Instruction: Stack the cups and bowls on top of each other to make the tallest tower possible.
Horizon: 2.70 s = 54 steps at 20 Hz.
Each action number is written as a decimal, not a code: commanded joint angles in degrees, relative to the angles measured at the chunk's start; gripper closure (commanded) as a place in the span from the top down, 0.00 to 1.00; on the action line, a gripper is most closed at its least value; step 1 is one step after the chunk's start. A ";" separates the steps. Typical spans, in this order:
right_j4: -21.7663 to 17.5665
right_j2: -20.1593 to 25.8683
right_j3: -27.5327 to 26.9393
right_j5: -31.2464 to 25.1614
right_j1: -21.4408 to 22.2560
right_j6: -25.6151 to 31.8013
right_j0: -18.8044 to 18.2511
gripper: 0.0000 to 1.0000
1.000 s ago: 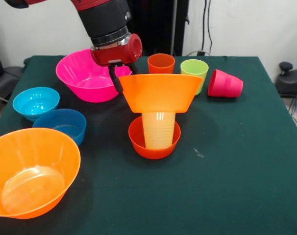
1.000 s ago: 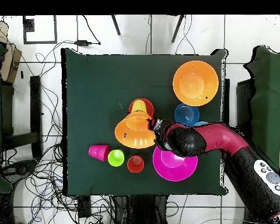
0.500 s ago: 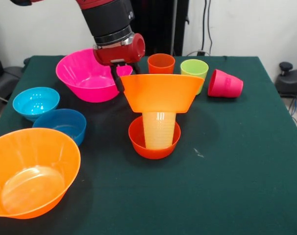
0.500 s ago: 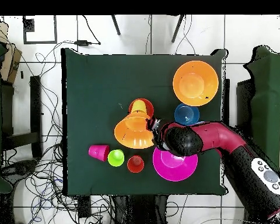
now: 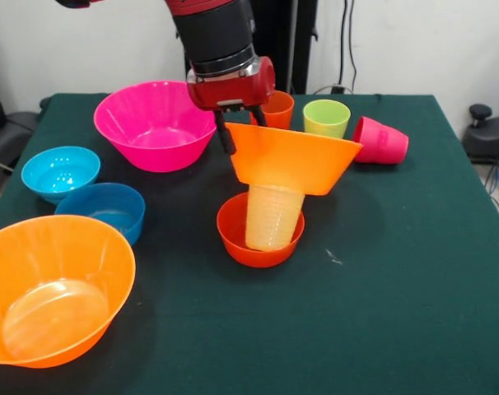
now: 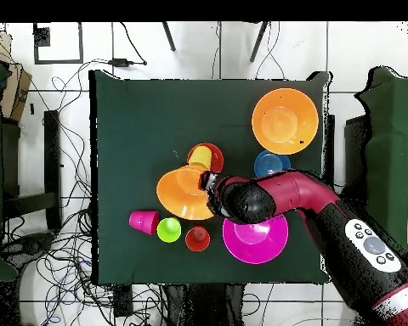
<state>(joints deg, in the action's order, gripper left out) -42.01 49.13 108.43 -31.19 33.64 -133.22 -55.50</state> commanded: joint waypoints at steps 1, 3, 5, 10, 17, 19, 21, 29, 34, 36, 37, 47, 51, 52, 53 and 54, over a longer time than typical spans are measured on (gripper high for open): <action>-1.20 -2.99 -3.22 4.40 1.04 0.37 2.89 0.00; -1.03 -2.98 -3.09 4.37 1.22 0.29 2.89 0.00; -0.61 -2.80 -3.13 4.19 1.15 0.57 2.78 0.00; 0.12 -3.07 -2.97 4.52 1.37 0.93 2.94 0.00; 0.40 -3.25 -3.01 4.19 1.71 1.08 2.91 0.00; 0.32 -3.40 -2.99 4.32 1.83 0.89 3.00 0.00; 0.17 -3.38 -3.39 4.25 1.60 1.26 2.90 0.00; 2.87 -1.60 -5.05 -0.75 0.34 5.50 1.36 0.00; 3.50 -0.85 -6.92 -2.85 -0.69 9.01 0.61 0.00; 3.83 -0.91 -7.38 -3.99 -0.53 9.89 0.54 0.00; 4.00 -0.92 -7.53 -4.42 -0.47 10.17 0.50 0.00; 4.15 -0.13 -8.65 -5.42 -2.57 12.52 -0.68 0.00; 3.61 -0.42 -7.77 -5.03 -2.66 11.99 -0.61 0.00; 3.60 -0.53 -7.37 -5.12 -2.52 11.82 -0.60 0.00; 3.62 -0.91 -6.73 -5.43 -2.04 11.38 -0.55 0.00; 3.92 -1.00 -6.34 -5.97 -1.92 11.32 -0.65 0.00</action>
<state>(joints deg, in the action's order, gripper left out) -38.06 48.93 103.75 -31.74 33.86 -133.23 -56.85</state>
